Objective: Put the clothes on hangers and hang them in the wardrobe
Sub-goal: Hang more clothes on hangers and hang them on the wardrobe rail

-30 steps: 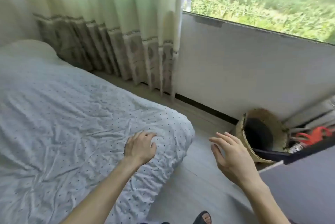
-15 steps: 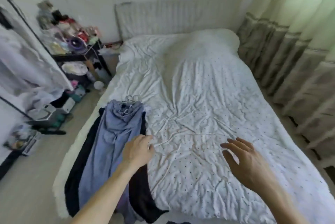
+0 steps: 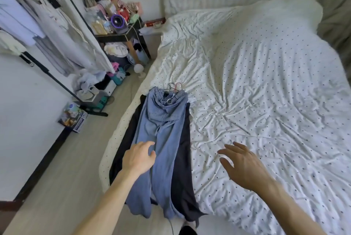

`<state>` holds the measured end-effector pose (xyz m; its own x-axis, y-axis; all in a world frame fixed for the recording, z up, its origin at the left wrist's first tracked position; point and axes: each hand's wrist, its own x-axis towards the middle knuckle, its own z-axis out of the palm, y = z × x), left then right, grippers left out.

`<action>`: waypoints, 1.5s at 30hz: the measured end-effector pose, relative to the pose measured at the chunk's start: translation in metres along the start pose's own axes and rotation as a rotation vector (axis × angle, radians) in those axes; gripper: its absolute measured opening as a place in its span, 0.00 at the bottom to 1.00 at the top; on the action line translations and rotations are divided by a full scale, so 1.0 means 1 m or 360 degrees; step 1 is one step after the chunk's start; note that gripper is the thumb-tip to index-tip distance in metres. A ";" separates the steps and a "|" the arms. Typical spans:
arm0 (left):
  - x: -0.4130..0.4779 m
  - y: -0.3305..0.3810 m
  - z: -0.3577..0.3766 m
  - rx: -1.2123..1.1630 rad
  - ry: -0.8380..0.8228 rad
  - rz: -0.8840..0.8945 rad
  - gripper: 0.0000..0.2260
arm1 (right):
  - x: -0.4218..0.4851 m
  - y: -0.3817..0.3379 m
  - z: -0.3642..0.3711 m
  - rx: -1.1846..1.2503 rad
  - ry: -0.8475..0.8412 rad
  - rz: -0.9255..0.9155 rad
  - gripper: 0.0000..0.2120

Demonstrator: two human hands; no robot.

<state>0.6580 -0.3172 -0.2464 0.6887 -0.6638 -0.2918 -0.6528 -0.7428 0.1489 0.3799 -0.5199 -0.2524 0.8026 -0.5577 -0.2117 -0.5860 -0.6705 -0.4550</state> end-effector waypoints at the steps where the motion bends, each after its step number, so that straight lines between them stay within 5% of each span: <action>1: 0.018 -0.005 -0.001 0.0010 -0.0019 0.0012 0.19 | 0.018 -0.002 0.006 -0.0011 -0.0025 0.0025 0.18; 17: 0.408 -0.085 0.045 0.0210 -0.0538 0.0247 0.21 | 0.346 -0.017 0.137 0.0008 -0.0679 0.0464 0.21; 26: 0.589 -0.097 0.099 0.0321 -0.0152 0.0294 0.30 | 0.461 0.030 0.219 -0.0069 -0.0411 0.0607 0.30; 37: 0.660 -0.114 0.123 0.0112 -0.0361 0.0057 0.28 | 0.444 0.050 0.279 -0.0228 -0.0767 0.0726 0.31; 45: 0.642 -0.098 0.098 0.0626 -0.0271 0.0240 0.23 | 0.459 0.050 0.255 -0.0228 -0.1030 0.0739 0.32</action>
<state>1.1334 -0.6622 -0.5411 0.5363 -0.7137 -0.4505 -0.8349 -0.5269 -0.1592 0.7477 -0.6848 -0.5932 0.3537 -0.4303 -0.8305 -0.8488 -0.5208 -0.0916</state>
